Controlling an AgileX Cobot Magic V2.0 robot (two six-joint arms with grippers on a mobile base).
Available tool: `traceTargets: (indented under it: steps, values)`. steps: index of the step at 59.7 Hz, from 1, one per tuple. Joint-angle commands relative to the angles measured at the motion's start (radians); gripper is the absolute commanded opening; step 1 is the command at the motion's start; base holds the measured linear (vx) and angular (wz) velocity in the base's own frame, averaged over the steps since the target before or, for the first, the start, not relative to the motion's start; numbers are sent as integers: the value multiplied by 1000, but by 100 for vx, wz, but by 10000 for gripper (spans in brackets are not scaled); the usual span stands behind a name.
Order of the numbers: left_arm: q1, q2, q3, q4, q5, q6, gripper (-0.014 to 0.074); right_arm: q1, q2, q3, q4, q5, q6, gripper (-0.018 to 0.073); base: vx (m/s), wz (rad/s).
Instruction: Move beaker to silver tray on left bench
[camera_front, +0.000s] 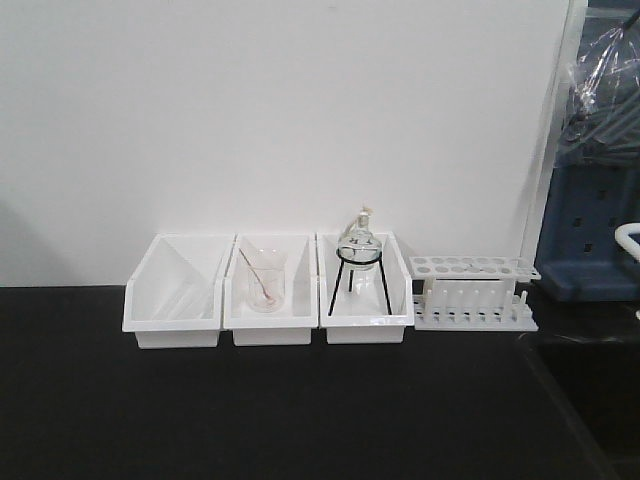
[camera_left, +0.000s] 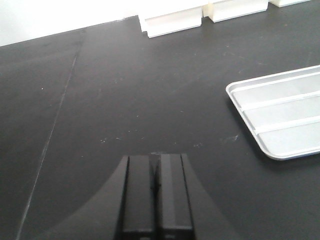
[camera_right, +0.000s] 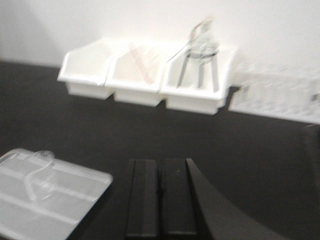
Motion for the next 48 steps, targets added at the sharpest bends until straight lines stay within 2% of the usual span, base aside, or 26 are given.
traceTargets:
  steps: [1,4,7,11,16,21,48]
  values:
    - [-7,-7,20,-1,-82,-2,1,-93,-126,40,-11,-80,14,-11,0,0]
    - [-7,-7,20,-1,-82,-2,1,-141,-195,67,-48,-62,33,-11,0,0]
    - [-7,-7,20,-1,-82,-2,1,-181,-259,96,-135,-51,63,-11,0,0]
    - [-7,-7,20,-1,-82,-2,1,-208,-339,131,-196,-51,103,-11,0,0]
    - [-7,-7,20,-1,-82,-2,1,-222,-410,177,-97,-50,102,-11,0,0]
    - [-7,-7,20,-1,-82,-2,1,-230,-454,174,-23,30,82,-11,0,0]
    - [-7,-7,20,-1,-82,-2,1,-230,-451,174,-31,45,86,-11,0,0]
